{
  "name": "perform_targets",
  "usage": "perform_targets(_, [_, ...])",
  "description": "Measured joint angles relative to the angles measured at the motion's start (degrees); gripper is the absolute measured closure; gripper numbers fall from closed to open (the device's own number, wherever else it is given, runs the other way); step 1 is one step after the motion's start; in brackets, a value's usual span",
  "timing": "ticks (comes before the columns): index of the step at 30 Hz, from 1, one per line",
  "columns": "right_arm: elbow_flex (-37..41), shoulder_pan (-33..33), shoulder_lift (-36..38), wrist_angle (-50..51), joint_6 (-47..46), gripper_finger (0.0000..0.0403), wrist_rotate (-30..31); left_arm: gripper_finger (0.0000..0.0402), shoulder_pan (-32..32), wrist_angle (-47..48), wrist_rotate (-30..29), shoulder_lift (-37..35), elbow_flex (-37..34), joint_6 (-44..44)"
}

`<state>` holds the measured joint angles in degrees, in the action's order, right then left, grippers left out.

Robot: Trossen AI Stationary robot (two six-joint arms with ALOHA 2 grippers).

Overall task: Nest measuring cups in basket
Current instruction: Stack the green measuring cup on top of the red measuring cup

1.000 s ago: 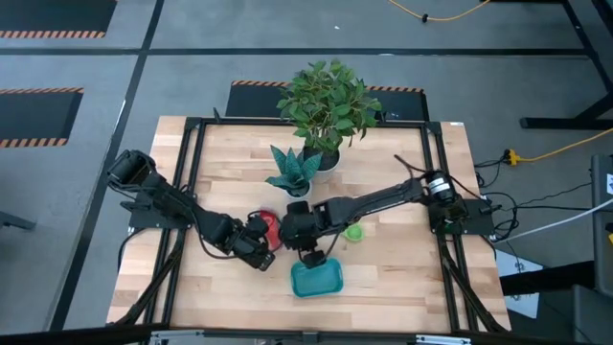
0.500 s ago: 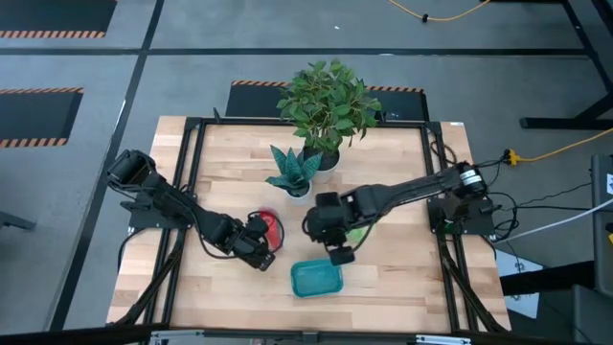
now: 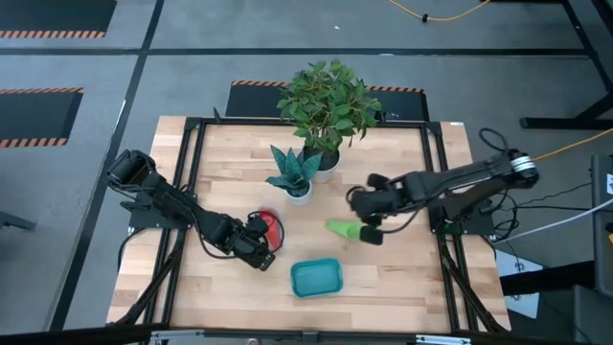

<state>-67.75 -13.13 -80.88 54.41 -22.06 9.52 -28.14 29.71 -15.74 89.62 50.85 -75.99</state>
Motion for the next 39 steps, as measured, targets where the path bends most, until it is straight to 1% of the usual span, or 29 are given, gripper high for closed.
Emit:
perform_targets(4, [8.4, 1.9, 6.9, -1.8, -8.0, 0.0331, -0.1, 0.0253, 0.0, 0.0, 0.0, 0.0, 0.0, 0.0])
perform_targets(9, [17.3, 4.2, 12.3, -3.8, -17.9, 0.0331, -0.1, 0.0253, 0.0, 0.0, 0.0, 0.0, 0.0, 0.0])
perform_targets(15, [25.3, 5.5, 13.6, -8.0, -25.9, 0.0331, -0.1, 0.0253, 0.0, 0.0, 0.0, 0.0, 0.0, 0.0])
perform_targets(19, [29.4, 5.5, 13.2, -13.4, -30.4, 0.0331, -0.1, 0.0253, 0.0, -0.1, 0.0, 0.0, 0.0, 0.0])
perform_targets(22, [32.0, 5.5, 13.2, -18.2, -32.0, 0.0331, -0.1, 0.0253, 0.0, -0.2, 0.0, 0.0, 0.0, 0.0])
perform_targets(29, [36.2, 5.5, 13.2, -29.4, -32.2, 0.0331, -0.6, 0.0253, 0.0, -0.4, 0.0, 0.0, 0.0, 0.0])
perform_targets(32, [37.0, 5.5, 13.2, -35.1, -32.2, 0.0331, -2.5, 0.0253, 0.0, -0.4, 0.0, 0.0, 0.0, 0.0])
perform_targets(35, [37.0, 5.4, 13.2, -38.1, -32.1, 0.0331, -4.9, 0.0253, 0.0, -0.4, 0.0, 0.0, 0.0, 0.0])
perform_targets(39, [37.0, 4.9, 13.1, -38.7, -32.1, 0.0331, -5.0, 0.0253, 0.0, -0.4, 0.0, 0.0, 0.0, 0.0])
